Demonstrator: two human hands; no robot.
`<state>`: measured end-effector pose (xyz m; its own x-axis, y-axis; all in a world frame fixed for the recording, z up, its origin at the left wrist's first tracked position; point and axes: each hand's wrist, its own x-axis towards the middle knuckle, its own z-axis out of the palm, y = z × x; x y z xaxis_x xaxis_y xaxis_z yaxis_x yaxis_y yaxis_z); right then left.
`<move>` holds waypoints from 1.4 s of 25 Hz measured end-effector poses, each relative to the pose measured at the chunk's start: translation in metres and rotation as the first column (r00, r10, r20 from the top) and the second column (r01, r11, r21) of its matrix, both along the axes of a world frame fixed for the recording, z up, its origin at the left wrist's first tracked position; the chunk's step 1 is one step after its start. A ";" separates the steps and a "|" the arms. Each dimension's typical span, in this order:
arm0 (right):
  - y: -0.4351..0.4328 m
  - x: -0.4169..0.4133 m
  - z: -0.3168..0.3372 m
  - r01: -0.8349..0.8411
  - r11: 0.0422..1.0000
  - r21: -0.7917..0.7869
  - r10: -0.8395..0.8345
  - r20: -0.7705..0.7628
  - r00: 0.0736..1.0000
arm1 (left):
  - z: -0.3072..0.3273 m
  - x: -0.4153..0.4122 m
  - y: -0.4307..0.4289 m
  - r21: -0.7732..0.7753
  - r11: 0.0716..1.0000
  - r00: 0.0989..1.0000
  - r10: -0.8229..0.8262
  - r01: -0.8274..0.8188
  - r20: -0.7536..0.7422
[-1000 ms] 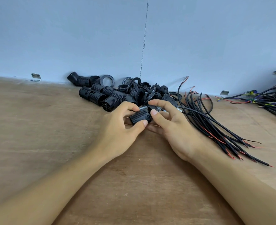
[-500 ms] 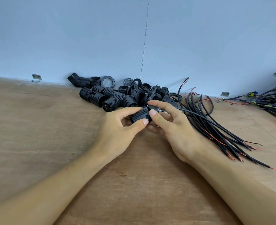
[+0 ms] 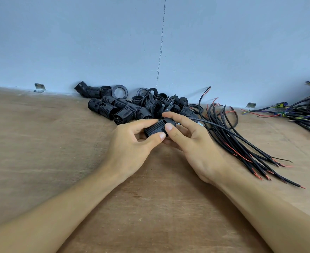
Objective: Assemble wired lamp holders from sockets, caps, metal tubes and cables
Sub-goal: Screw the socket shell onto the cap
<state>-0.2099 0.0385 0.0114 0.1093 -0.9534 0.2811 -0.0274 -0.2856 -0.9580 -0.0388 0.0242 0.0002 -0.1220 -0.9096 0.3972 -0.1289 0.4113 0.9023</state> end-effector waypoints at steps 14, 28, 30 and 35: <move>0.002 0.001 -0.001 0.057 0.998 0.005 -0.055 -0.191 0.980 | 0.002 -0.005 -0.003 0.061 0.998 0.998 0.006 -0.003 -0.056; 0.012 0.015 -0.001 0.235 0.942 -0.238 -0.330 -0.548 0.768 | 0.007 -0.021 0.000 0.324 0.946 0.975 0.039 0.035 -0.220; 0.010 0.015 -0.002 0.229 0.941 -0.249 -0.334 -0.582 0.742 | 0.007 -0.023 0.002 0.341 0.939 0.973 0.035 0.047 -0.230; 0.008 0.015 -0.001 0.183 0.949 -0.256 -0.307 -0.632 0.711 | 0.006 -0.023 0.003 0.380 0.923 0.965 0.048 0.055 -0.257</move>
